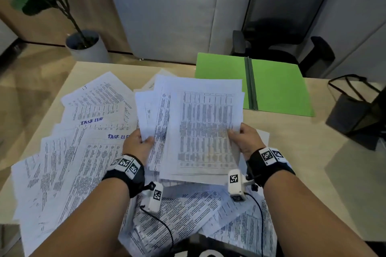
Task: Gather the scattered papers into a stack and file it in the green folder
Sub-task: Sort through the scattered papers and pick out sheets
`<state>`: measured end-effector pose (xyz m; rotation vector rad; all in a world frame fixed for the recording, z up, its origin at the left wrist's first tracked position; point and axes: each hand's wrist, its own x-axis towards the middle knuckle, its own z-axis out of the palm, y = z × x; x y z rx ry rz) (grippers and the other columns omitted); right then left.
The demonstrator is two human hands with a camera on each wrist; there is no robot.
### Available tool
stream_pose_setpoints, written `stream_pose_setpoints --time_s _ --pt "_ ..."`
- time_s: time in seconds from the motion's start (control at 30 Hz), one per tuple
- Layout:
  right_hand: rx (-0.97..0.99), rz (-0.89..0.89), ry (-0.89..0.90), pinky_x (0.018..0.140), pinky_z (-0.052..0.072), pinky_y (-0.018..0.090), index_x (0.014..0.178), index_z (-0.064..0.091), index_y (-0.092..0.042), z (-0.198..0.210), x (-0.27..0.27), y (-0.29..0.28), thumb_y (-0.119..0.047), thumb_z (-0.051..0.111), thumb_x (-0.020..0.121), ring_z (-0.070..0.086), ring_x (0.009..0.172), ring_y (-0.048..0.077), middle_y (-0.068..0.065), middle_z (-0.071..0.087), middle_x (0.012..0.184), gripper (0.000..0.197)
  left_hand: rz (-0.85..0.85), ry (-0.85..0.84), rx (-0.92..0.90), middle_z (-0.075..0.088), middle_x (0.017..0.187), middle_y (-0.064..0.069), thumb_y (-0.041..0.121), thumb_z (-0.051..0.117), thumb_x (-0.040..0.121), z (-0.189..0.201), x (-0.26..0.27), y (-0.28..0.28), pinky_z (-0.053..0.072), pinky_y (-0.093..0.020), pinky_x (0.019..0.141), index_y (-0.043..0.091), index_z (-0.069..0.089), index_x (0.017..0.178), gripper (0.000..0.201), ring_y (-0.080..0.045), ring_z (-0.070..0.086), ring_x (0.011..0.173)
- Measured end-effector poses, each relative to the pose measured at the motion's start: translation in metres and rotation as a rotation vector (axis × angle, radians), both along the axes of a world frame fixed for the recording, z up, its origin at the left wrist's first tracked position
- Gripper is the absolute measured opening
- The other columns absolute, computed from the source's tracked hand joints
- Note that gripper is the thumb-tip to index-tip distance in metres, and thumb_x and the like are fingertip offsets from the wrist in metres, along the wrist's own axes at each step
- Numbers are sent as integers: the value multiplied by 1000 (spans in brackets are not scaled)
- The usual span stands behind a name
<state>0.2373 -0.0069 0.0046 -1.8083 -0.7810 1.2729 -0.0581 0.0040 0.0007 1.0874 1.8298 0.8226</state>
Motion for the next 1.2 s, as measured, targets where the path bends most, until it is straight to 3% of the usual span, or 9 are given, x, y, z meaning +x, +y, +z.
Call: stream_pose_setpoints --time_s 0.1,0.17,0.23,0.37,0.53,0.83,1.0,1.07,1.2 --pt "-13 91 98 70 54 38 104 60 -11 9 -15 1 -7 61 90 62 80 26 11 66 92 14 -40 -248 -37 70 105 -6 14 59 91 6 8 8 50 -43 92 24 67 104 18 -30 65 99" --pt "120 85 75 82 54 44 103 61 -17 21 -26 6 -1 58 89 66 92 28 15 68 105 21 -9 -348 -46 67 107 -7 51 54 87 17 15 11 45 -58 96 33 67 95 24 -34 62 106" --pt "250 63 59 87 53 41 105 60 -19 40 -35 10 4 54 89 65 96 25 13 68 108 29 24 -366 0 58 127 6 73 42 83 33 23 13 36 -49 108 38 60 118 53 -24 53 121" --pt "462 55 86 91 52 41 103 57 -25 72 -45 10 10 53 87 64 97 28 13 66 106 39 22 -164 371 58 105 0 27 50 96 69 37 15 45 -33 87 19 43 123 28 -18 55 90" --pt "516 35 197 93 51 36 111 51 -30 67 -45 -8 17 57 76 62 105 15 -4 66 108 58 64 -228 378 58 99 1 -10 58 78 68 37 3 48 -14 69 9 39 126 56 -19 60 90" --pt "224 215 -225 72 55 43 113 40 -19 16 -48 -30 -1 47 92 62 82 25 8 61 92 29 1 -100 128 54 90 -2 -8 42 89 27 49 -24 41 -23 57 12 42 124 40 -15 51 70" --pt "3 199 -342 62 48 30 116 47 -17 1 -27 -25 -1 41 89 59 77 25 14 61 97 32 -46 -1 -62 53 132 -8 -10 40 87 7 43 -14 48 -24 75 12 40 141 58 -23 55 109" --pt "-130 318 -412 74 51 36 130 45 -13 -9 -22 -30 0 40 89 60 92 30 17 60 111 43 -87 100 -214 43 145 -13 -10 39 87 -7 41 -15 44 -34 97 9 34 146 62 -30 46 128" --pt "-314 427 -615 104 39 38 144 31 -9 -27 -27 -39 -15 46 93 40 127 35 17 31 142 54 -180 225 -354 44 143 -18 -5 39 84 -23 40 -18 42 -40 103 6 40 141 58 -36 45 127"
